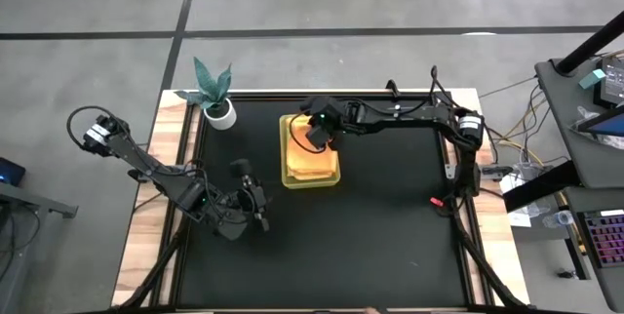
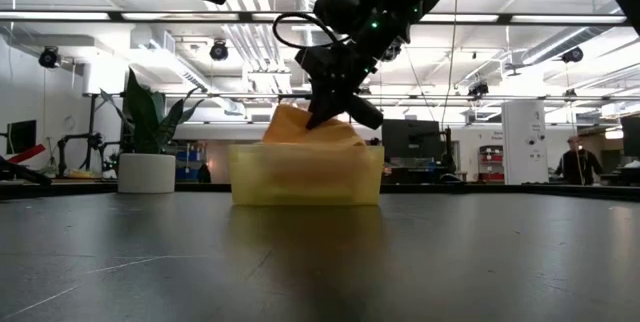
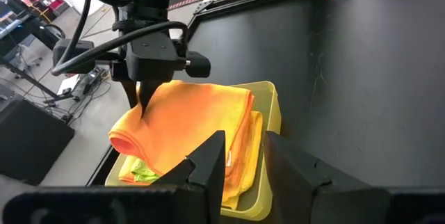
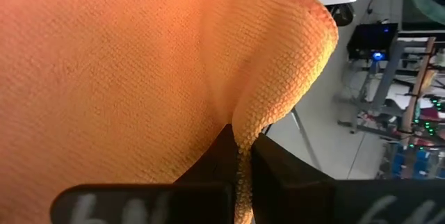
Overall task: Fold microfiber towels
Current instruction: Put the folded orange microfiber fiber cloth green microfiber cloth into the bin
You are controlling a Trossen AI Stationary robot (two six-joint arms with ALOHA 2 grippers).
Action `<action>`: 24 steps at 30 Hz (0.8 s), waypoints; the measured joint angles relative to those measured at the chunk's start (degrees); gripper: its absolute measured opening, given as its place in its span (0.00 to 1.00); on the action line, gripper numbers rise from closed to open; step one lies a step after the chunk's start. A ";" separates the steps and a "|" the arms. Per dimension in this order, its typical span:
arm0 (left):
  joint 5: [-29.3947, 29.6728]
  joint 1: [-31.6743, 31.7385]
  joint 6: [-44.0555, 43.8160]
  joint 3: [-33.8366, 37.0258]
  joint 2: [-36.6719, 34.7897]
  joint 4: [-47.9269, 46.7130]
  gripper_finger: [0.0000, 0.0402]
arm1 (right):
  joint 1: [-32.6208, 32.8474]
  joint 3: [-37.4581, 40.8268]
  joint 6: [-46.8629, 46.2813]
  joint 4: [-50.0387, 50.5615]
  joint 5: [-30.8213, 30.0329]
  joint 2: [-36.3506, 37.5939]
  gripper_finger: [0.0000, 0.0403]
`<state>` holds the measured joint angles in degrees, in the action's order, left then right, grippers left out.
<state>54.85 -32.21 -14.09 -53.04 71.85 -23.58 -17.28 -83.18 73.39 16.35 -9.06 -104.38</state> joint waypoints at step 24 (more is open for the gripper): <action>1.02 0.74 -0.17 0.16 0.01 0.12 0.21 | -1.55 0.06 2.34 -4.11 -0.02 -3.50 0.07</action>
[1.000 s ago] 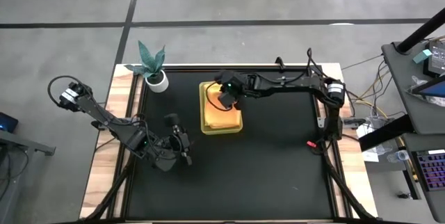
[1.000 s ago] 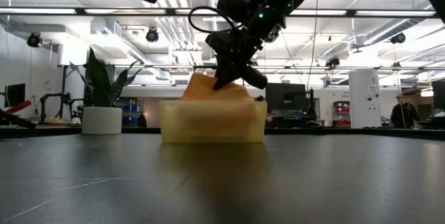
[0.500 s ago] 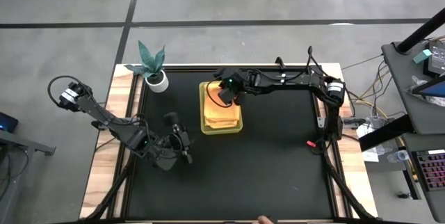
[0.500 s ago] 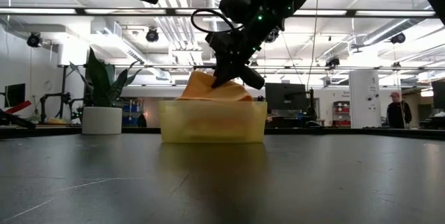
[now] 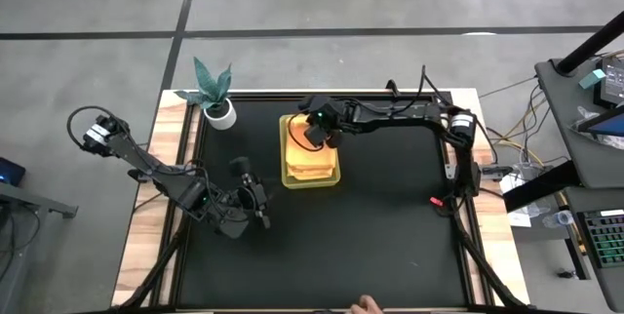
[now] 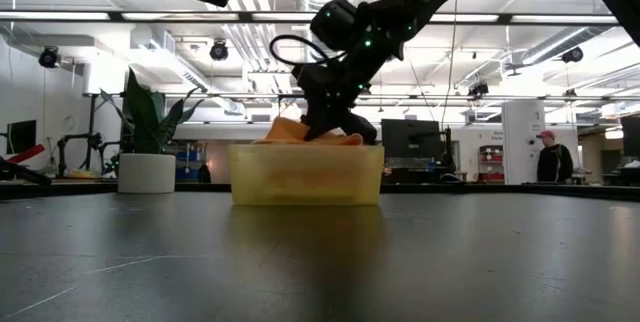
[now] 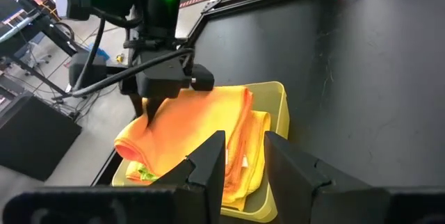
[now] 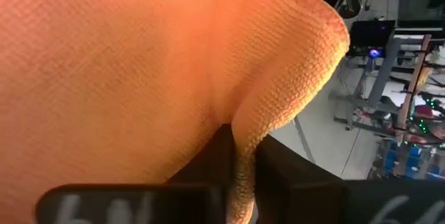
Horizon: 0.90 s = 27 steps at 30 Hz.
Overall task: Fold microfiber towels
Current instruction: Put the folded orange microfiber fiber cloth green microfiber cloth into the bin
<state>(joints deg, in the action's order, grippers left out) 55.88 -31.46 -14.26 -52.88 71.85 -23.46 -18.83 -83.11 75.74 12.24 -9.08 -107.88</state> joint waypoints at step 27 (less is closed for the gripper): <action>-0.08 14.32 7.15 3.63 0.00 3.53 0.21 | -0.35 -0.01 -8.11 -3.62 -2.98 -0.37 0.23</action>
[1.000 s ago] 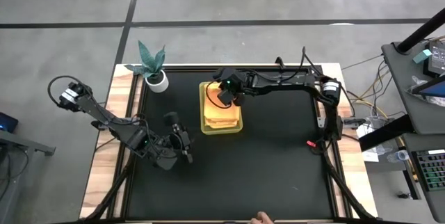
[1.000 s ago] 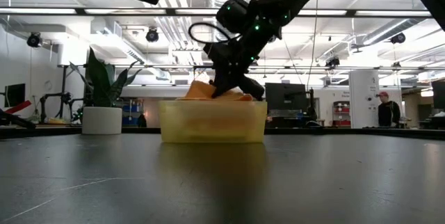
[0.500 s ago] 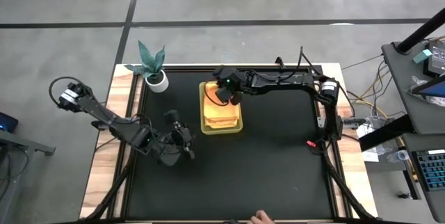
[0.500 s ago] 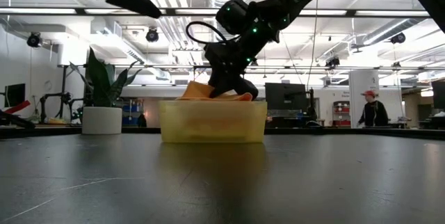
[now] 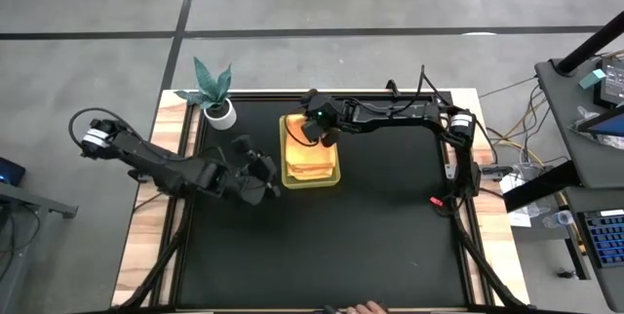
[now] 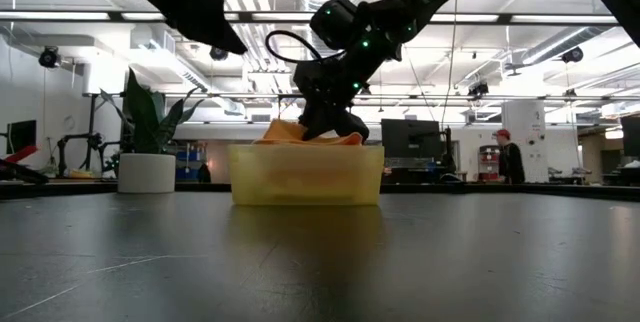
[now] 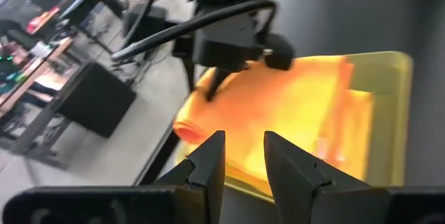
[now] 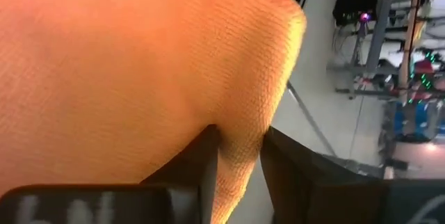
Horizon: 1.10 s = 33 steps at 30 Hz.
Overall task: Fold microfiber towels
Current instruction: Put the folded orange microfiber fiber cloth green microfiber cloth into the bin
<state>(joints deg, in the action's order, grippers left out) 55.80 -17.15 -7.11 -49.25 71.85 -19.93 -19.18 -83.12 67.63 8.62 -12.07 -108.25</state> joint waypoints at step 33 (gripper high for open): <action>-48.38 24.55 12.59 0.20 10.41 10.03 0.21 | 0.83 9.89 -34.44 12.70 37.52 12.04 0.03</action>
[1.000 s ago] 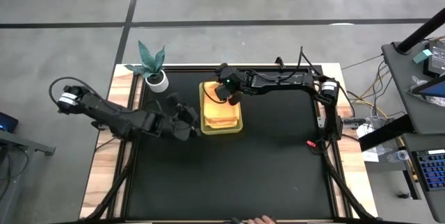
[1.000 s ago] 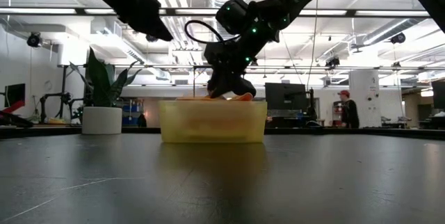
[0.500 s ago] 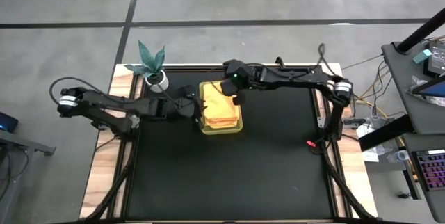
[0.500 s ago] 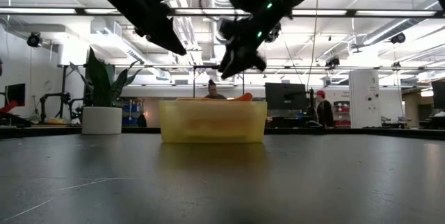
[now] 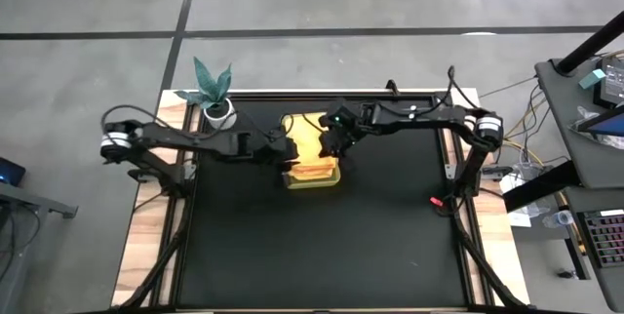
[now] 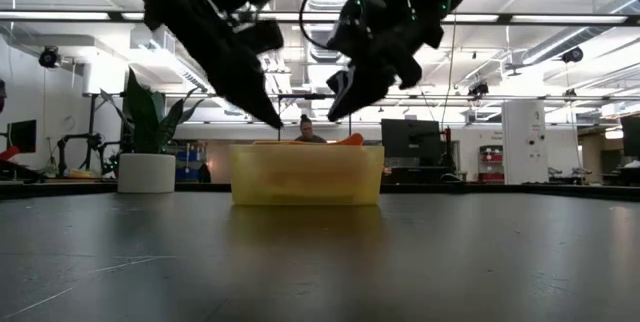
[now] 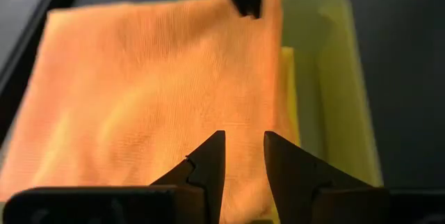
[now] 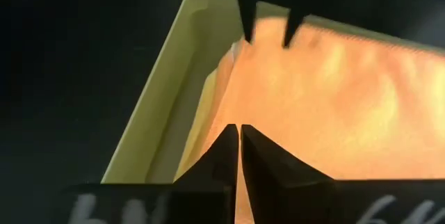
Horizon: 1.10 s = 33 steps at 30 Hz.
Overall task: Fold microfiber towels
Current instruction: Put the folded orange microfiber fiber cloth green microfiber cloth into the bin
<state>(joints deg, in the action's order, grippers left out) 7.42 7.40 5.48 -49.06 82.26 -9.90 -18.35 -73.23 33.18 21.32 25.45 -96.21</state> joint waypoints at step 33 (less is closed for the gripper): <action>0.61 4.36 6.41 -0.15 -2.93 -0.10 0.21 | -1.95 5.06 -0.23 -5.40 -10.90 1.36 0.02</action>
<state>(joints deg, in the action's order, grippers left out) 8.03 11.76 11.88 -49.21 79.33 -10.00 -20.30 -68.17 32.95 15.92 14.56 -94.84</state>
